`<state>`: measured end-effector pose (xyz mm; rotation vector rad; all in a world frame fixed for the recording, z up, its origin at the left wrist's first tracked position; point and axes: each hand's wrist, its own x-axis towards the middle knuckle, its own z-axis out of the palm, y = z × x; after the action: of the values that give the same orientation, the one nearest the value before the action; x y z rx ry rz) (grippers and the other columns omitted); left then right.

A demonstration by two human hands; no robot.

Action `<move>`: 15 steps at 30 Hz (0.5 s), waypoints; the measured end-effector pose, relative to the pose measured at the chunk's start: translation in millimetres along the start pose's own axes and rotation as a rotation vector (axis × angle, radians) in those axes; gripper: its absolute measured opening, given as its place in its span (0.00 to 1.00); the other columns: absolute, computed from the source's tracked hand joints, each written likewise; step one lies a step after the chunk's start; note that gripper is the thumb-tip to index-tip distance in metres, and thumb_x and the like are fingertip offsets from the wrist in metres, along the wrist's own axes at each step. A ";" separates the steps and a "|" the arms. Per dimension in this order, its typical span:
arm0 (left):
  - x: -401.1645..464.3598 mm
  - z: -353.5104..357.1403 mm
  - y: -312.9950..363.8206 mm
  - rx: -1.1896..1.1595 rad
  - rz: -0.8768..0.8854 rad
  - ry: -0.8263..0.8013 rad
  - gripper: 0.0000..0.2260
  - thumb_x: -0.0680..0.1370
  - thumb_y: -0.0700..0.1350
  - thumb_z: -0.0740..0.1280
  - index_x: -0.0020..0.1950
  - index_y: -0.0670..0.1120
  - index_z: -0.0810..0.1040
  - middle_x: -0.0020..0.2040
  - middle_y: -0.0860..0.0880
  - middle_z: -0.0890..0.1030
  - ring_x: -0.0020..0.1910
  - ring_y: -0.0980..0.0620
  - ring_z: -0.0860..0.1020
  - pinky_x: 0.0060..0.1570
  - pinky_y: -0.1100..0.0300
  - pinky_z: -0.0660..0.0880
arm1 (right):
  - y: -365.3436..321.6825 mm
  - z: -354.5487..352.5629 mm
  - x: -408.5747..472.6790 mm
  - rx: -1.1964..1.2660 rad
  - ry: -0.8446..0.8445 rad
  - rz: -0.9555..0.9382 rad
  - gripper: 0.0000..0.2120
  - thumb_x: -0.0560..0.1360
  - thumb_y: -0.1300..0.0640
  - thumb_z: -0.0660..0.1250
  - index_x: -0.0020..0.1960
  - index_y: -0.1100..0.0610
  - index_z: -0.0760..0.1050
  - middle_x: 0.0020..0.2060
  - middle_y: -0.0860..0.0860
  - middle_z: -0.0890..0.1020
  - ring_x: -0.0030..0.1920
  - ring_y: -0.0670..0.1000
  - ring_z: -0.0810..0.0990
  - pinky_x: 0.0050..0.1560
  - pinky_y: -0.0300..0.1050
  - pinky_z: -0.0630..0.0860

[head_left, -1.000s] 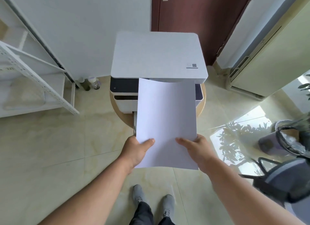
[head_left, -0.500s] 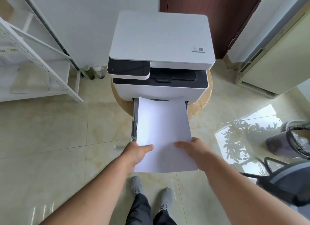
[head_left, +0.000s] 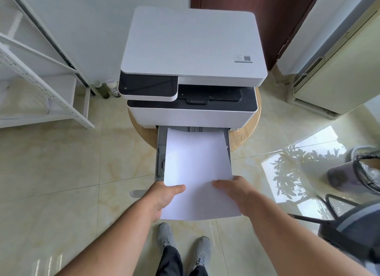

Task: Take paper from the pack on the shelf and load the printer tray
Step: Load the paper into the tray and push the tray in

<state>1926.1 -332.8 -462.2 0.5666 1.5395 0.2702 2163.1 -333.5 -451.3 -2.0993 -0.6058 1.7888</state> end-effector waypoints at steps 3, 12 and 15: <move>8.6 0.8 -3.9 -0.022 0.007 0.010 0.42 0.64 0.58 0.81 0.73 0.43 0.71 0.71 0.48 0.77 0.69 0.45 0.75 0.72 0.48 0.69 | 0.1 -1.1 4.4 0.002 0.004 0.004 0.34 0.52 0.45 0.80 0.55 0.58 0.84 0.49 0.57 0.90 0.50 0.62 0.89 0.59 0.65 0.83; -0.9 0.6 -8.3 -0.158 -0.027 0.038 0.38 0.70 0.55 0.79 0.75 0.45 0.69 0.73 0.48 0.75 0.72 0.45 0.72 0.74 0.46 0.66 | 3.5 2.3 6.9 0.017 0.024 0.009 0.32 0.56 0.46 0.80 0.57 0.57 0.83 0.50 0.56 0.89 0.51 0.61 0.88 0.60 0.63 0.83; 1.2 -3.6 -10.1 -0.210 -0.065 0.038 0.26 0.71 0.50 0.78 0.66 0.44 0.77 0.60 0.45 0.85 0.58 0.41 0.84 0.63 0.44 0.78 | -1.7 4.7 8.8 0.021 0.030 0.002 0.27 0.63 0.49 0.82 0.58 0.59 0.83 0.50 0.57 0.89 0.51 0.62 0.88 0.58 0.61 0.84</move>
<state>1920.7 -340.0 -468.1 0.3475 1.5409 0.3894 2159.4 -327.7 -458.7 -2.1100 -0.5747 1.7538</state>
